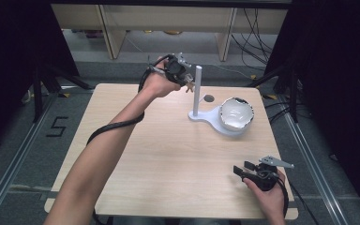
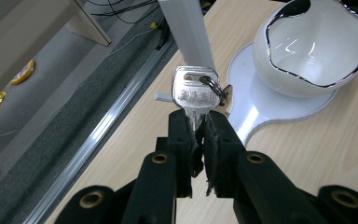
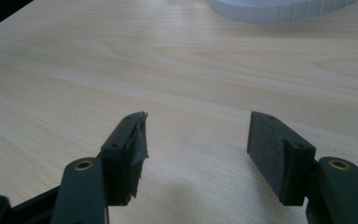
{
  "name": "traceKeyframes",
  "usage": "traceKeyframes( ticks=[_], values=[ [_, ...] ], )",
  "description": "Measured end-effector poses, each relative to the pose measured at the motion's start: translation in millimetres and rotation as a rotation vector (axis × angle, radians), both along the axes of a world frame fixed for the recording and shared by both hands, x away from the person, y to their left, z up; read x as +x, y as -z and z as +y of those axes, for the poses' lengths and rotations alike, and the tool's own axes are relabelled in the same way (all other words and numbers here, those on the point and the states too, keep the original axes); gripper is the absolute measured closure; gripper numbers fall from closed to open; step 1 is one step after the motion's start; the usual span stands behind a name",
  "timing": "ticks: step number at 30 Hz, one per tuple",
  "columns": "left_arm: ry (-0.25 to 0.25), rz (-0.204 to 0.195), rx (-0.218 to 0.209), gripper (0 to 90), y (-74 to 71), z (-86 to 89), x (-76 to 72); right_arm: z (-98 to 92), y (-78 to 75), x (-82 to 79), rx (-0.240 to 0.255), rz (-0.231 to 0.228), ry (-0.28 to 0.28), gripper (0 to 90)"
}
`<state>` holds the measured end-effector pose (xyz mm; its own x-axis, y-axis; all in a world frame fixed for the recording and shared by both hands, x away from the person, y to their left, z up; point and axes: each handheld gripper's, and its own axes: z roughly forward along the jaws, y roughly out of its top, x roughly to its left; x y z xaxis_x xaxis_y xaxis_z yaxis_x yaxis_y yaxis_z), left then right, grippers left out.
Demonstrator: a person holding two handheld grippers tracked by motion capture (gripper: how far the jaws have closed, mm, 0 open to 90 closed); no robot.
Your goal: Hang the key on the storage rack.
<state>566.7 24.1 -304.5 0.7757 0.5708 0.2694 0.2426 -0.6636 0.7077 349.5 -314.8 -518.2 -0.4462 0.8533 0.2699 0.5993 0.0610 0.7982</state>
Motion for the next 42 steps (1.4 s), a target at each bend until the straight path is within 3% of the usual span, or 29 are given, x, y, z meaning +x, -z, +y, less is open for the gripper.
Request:
traceKeyframes(
  ticks=[1, 3, 5, 9, 10, 13, 16, 17, 18, 19, 20, 21, 22, 30, 31, 35, 36, 38, 40, 42],
  values=[
    [-0.007, 0.004, -0.003, 81.0, 1.8, 1.0, 1.3, 2.0, -2.2, -2.7, 0.025, 0.045, 0.013, 38.8],
    [-0.01, 0.009, -0.002, 81.1, 3.6, 2.1, 2.7, 2.0, -2.0, -2.6, 0.025, 0.043, 0.012, 38.8],
    [-0.014, 0.012, -0.003, 81.0, 5.1, 3.2, 4.1, 0.0, -0.1, -0.2, 0.001, 0.0, -0.001, 38.7],
    [-0.022, 0.015, -0.016, 81.0, 6.2, 5.0, 6.3, 0.1, -0.2, -0.1, 0.002, 0.0, -0.001, 38.7],
    [-0.023, 0.013, -0.014, 81.0, 6.0, 5.3, 6.6, 2.1, -0.8, -1.7, 0.024, 0.029, 0.012, 38.8],
    [-0.026, 0.014, -0.021, 81.0, 6.7, 6.6, 7.5, 2.2, -2.1, -2.7, 0.028, 0.045, 0.013, 38.7],
    [-0.033, 0.011, -0.022, 81.0, 7.5, 8.3, 8.3, 2.2, -1.5, -2.3, 0.035, 0.039, 0.007, 38.7],
    [-0.034, 0.014, -0.018, 81.0, 9.7, 10.5, 9.3, 0.0, -1.0, -0.7, 0.01, 0.011, -0.006, 38.7],
    [-0.034, 0.014, -0.018, 81.0, 9.7, 10.5, 9.3, 0.0, -1.0, -0.7, 0.009, 0.011, -0.006, 38.7],
    [-0.038, 0.016, -0.019, 81.0, 12.7, 11.9, 9.5, 1.8, -2.0, -2.5, 0.025, 0.041, 0.01, 38.7],
    [-0.038, 0.016, -0.019, 81.0, 12.7, 11.9, 9.5, 0.0, -0.1, -0.1, 0.001, 0.0, -0.002, 38.7],
    [-0.037, 0.018, -0.019, 81.0, 15.5, 12.8, 9.5, 1.5, -0.3, -1.0, 0.019, 0.018, 0.006, 38.7],
    [-0.037, 0.018, -0.019, 81.0, 15.5, 12.8, 9.5, 0.3, 0.1, 0.1, 0.006, 0.001, -0.002, 38.7],
    [-0.033, -0.025, 0.002, 81.0, 21.1, 15.2, 3.3, 0.0, 0.2, 0.2, -0.004, 0.001, 0.002, 38.7],
    [-0.032, -0.038, 0.005, 81.0, 22.0, 16.0, 0.9, 3.0, -0.7, -2.2, 0.028, 0.041, 0.026, 38.7],
    [-0.032, -0.05, 0.012, 81.0, 24.9, 17.3, -2.7, 0.3, -0.3, -0.1, -0.002, 0.002, -0.001, 38.7],
    [-0.037, -0.06, 0.006, 81.0, 25.9, 16.7, -4.0, 2.3, -1.9, -2.3, 0.023, 0.042, 0.011, 38.7],
    [-0.034, -0.066, 0.01, 81.0, 25.9, 16.4, -5.0, 2.9, -1.4, -2.1, 0.037, 0.042, 0.011, 38.7],
    [-0.035, -0.081, 0.023, 81.0, 25.3, 14.6, -8.1, 1.4, -0.6, -0.4, 0.006, 0.027, 0.009, 38.7],
    [-0.034, -0.083, 0.027, 81.0, 25.3, 14.0, -8.7, 2.0, 0.1, -0.1, 0.016, 0.02, 0.009, 38.7]
  ],
)
